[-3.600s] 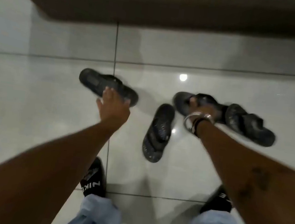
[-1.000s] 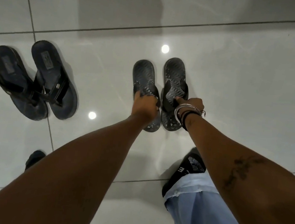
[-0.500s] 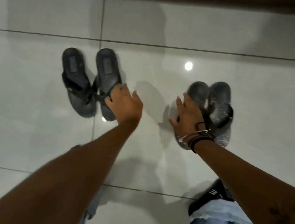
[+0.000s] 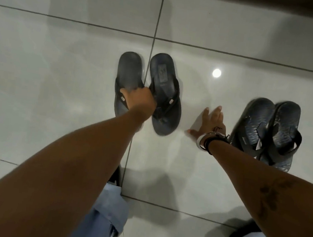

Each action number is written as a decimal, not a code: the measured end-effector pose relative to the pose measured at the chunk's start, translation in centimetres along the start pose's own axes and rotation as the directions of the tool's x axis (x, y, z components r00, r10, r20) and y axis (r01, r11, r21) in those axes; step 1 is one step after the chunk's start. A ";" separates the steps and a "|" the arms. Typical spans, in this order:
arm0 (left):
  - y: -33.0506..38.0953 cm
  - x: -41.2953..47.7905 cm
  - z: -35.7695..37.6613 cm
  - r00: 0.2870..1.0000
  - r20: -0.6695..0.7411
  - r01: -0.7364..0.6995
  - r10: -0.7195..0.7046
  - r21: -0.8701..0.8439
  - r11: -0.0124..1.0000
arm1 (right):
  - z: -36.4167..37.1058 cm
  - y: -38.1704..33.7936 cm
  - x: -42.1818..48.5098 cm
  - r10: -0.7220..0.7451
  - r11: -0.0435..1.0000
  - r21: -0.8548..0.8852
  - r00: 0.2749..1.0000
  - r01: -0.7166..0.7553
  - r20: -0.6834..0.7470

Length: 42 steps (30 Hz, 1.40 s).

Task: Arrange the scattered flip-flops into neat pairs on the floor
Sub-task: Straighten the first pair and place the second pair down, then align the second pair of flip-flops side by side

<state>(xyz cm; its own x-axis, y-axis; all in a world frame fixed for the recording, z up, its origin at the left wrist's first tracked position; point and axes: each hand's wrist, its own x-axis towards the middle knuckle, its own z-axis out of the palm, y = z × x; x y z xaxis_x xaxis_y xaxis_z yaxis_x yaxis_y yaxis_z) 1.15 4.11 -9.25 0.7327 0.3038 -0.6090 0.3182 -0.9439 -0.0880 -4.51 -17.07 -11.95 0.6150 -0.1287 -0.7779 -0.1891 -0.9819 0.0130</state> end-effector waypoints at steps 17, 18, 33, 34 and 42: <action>-1.2 1.0 -2.1 0.995 -0.085 -0.059 0.055 -0.054 0.997 | -0.9 -0.1 -0.1 -0.006 0.998 -0.065 0.998 0.010 0.064; -1.1 1.5 -2.4 0.994 -0.094 -0.055 0.048 -0.082 0.995 | -0.8 -0.1 -0.2 -0.007 0.998 -0.067 0.998 0.011 0.056; 0.0 3.2 -2.1 0.981 -0.191 -0.041 0.024 -0.086 0.995 | -3.7 3.2 -0.2 -0.008 0.954 0.298 0.995 0.037 -0.100; 0.1 2.9 -1.9 0.971 -0.239 -0.043 0.020 -0.090 0.995 | -4.2 4.4 -0.7 0.004 0.944 0.322 0.971 0.074 -0.237; 11.3 -2.9 1.3 0.822 -0.182 -0.544 0.540 0.033 0.838 | -5.9 16.1 -2.0 0.531 0.821 0.391 0.809 -0.417 -0.252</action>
<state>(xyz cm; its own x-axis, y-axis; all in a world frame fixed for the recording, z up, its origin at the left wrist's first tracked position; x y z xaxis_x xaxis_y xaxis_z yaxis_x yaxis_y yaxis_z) 1.85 -7.59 -9.46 0.8834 -0.2369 -0.4043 -0.1517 -0.9609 0.2315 -4.26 -33.46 -6.44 0.5901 -0.6606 -0.4642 -0.7109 -0.6977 0.0892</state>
